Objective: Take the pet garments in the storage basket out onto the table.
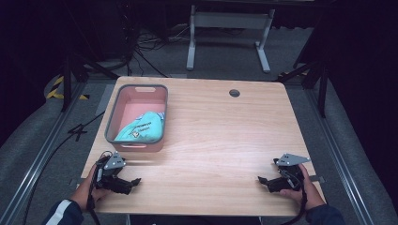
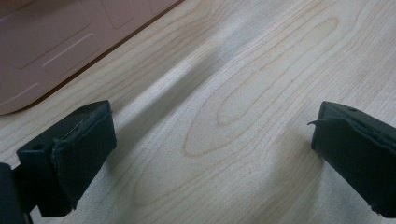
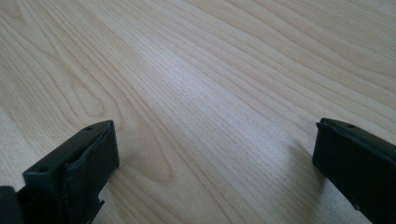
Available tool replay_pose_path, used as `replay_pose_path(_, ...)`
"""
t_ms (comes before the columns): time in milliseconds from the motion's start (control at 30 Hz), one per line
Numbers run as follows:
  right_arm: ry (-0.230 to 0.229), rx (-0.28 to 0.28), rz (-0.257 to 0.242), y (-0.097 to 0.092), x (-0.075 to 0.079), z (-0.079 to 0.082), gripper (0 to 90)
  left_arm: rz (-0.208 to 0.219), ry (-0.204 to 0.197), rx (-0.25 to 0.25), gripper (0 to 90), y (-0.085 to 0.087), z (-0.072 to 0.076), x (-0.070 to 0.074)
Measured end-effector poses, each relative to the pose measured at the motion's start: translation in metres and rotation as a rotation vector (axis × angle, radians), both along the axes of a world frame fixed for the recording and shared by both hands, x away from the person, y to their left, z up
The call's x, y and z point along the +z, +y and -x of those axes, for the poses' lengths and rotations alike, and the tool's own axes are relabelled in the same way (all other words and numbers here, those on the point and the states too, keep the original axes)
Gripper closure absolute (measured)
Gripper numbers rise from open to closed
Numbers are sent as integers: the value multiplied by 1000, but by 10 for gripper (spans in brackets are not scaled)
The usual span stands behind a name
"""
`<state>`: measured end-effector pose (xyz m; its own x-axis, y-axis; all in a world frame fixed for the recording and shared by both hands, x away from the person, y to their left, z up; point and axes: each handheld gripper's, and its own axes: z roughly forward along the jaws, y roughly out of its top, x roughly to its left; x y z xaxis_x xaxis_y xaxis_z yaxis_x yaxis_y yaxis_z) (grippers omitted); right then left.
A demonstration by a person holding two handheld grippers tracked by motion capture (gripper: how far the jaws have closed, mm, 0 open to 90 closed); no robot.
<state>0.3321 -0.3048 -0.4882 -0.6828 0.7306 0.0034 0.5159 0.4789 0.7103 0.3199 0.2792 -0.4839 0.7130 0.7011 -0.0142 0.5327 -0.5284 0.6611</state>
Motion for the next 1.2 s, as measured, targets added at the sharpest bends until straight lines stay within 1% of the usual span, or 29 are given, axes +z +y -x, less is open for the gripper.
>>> replay_pose_path(333,0,0,0,0,0,0,6,-1,-2,0,1,0,0,0)
replay_pose_path(400,0,0,0,0,0,0,6,-6,-5,-6,3,2,2,0)
replay_pose_path(467,0,-1,0,0,0,0,6,-24,13,-18,3,3,1,3)
replay_pose_path(500,0,-1,0,0,0,0,6,-34,33,-19,3,3,0,4)
replay_pose_path(533,0,-1,0,0,0,0,6,-46,37,-21,11,3,-1,6)
replay_pose_path(567,0,-2,0,0,0,0,6,-43,30,-30,46,3,0,7)
replay_pose_path(600,0,-2,0,0,0,0,6,-38,34,-45,89,2,0,8)
replay_pose_path(633,0,-2,0,0,0,0,6,-38,34,-45,114,2,0,8)
replay_pose_path(667,1,-4,-1,0,0,0,6,-49,29,-45,114,1,0,10)
replay_pose_path(700,1,-4,0,0,0,0,6,-50,19,-40,163,0,1,11)
replay_pose_path(733,1,-4,0,0,0,0,6,-59,12,-41,183,0,1,12)
replay_pose_path(767,1,-4,0,0,0,0,6,-64,8,-39,183,-1,2,13)
replay_pose_path(833,1,-4,0,0,0,0,6,-60,-3,-42,173,1,4,18)
replay_pose_path(867,2,-4,-1,0,0,0,6,-50,-11,-37,183,2,5,21)
replay_pose_path(933,0,-3,0,0,0,0,6,-42,-19,-39,192,3,7,26)
replay_pose_path(967,0,-3,0,0,0,0,6,-39,-30,-41,206,3,7,28)
replay_pose_path(1033,1,-4,0,0,0,0,6,-28,-33,-42,210,3,8,33)
replay_pose_path(1100,1,-4,-1,0,0,0,6,-40,-50,-39,215,3,9,39)
replay_pose_path(1133,1,-4,-1,0,0,0,6,-35,-55,-44,215,3,9,43)
replay_pose_path(1167,1,-4,-1,0,0,0,6,-35,-55,-44,215,3,9,43)
replay_pose_path(1200,1,-4,-1,0,0,0,6,-21,-66,-38,215,3,10,48)
